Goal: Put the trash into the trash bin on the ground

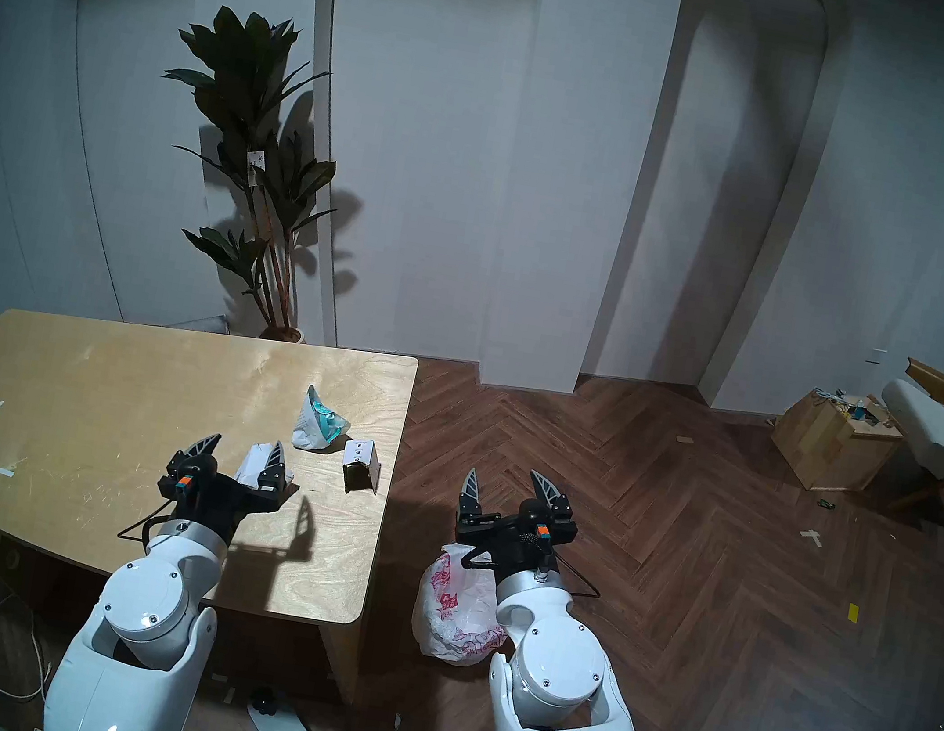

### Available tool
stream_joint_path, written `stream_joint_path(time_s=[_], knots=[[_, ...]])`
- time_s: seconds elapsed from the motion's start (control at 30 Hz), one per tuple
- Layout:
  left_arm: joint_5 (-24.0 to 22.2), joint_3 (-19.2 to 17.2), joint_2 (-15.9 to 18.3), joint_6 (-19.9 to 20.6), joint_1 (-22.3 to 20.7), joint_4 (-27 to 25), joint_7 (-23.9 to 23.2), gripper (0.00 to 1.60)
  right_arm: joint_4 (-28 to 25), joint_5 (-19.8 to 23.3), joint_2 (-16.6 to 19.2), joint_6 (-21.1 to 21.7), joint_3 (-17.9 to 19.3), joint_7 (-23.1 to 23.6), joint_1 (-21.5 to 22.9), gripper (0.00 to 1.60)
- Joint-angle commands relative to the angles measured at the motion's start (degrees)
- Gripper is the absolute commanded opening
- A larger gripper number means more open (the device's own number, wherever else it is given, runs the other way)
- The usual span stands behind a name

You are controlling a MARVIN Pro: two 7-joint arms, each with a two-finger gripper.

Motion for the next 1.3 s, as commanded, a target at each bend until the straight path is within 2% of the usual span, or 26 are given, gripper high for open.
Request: stream_joint_path(time_s=[0.0, 0.37, 0.67, 1.13, 1.2, 1.27], knots=[[0.21, -1.89, 0.24, -0.99, -0.39, -1.42, 1.22, 1.60, -0.77, 1.36, 1.31, 0.35, -3.39, -0.97, 1.86, 1.60], [-0.22, -5.00, 0.43, -0.71, -0.44, -0.31, 3.08, 1.60, 2.57, 3.72, 3.27, 0.18, -10.77, -4.35, 7.15, 1.60], [-0.53, -5.86, 0.66, -0.37, -0.04, -0.12, 3.44, 1.60, 6.02, 6.29, 3.91, 1.46, -17.34, -8.26, 12.72, 1.60], [-1.13, -6.24, 0.88, -0.11, -0.40, 0.94, 3.94, 1.60, 16.03, 8.99, 0.42, 1.76, -22.95, -10.21, 22.30, 1.60], [-1.16, -6.31, 0.83, -0.12, -0.44, 0.95, 4.06, 1.60, 16.00, 9.05, 0.45, 1.69, -22.95, -9.99, 22.22, 1.60], [-1.26, -6.62, 0.84, -0.08, -0.49, 0.96, 4.30, 1.60, 18.61, 9.56, -0.43, 1.30, -24.26, -10.86, 24.36, 1.60]])
